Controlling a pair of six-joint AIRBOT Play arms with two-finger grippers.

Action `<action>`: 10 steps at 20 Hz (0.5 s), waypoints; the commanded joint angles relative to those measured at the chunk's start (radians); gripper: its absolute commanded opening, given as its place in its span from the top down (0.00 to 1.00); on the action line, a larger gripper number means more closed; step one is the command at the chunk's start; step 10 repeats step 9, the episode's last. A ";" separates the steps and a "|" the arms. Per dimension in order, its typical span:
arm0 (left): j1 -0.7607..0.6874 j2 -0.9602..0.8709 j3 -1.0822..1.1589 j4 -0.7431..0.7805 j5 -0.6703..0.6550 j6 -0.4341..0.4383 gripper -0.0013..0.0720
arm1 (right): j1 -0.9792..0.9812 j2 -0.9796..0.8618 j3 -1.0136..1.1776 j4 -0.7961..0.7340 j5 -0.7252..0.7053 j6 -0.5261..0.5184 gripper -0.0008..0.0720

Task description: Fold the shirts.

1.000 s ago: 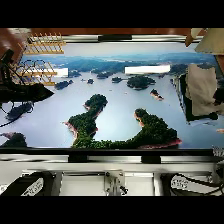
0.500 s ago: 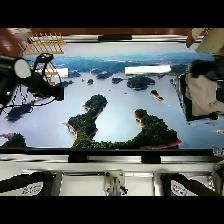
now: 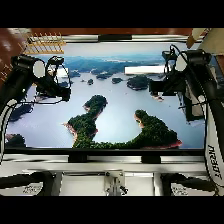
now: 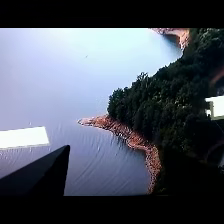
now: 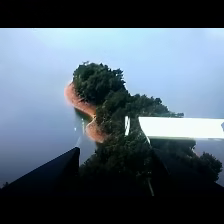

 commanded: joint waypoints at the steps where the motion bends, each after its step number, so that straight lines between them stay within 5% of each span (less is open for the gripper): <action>1: -0.002 -0.003 0.002 -0.026 0.021 0.003 0.00 | 0.014 -0.011 0.000 0.008 0.012 0.000 0.23; 10: -0.002 0.001 0.002 -0.030 -0.016 0.038 0.00 | 0.014 -0.011 0.000 0.008 0.012 0.000 0.23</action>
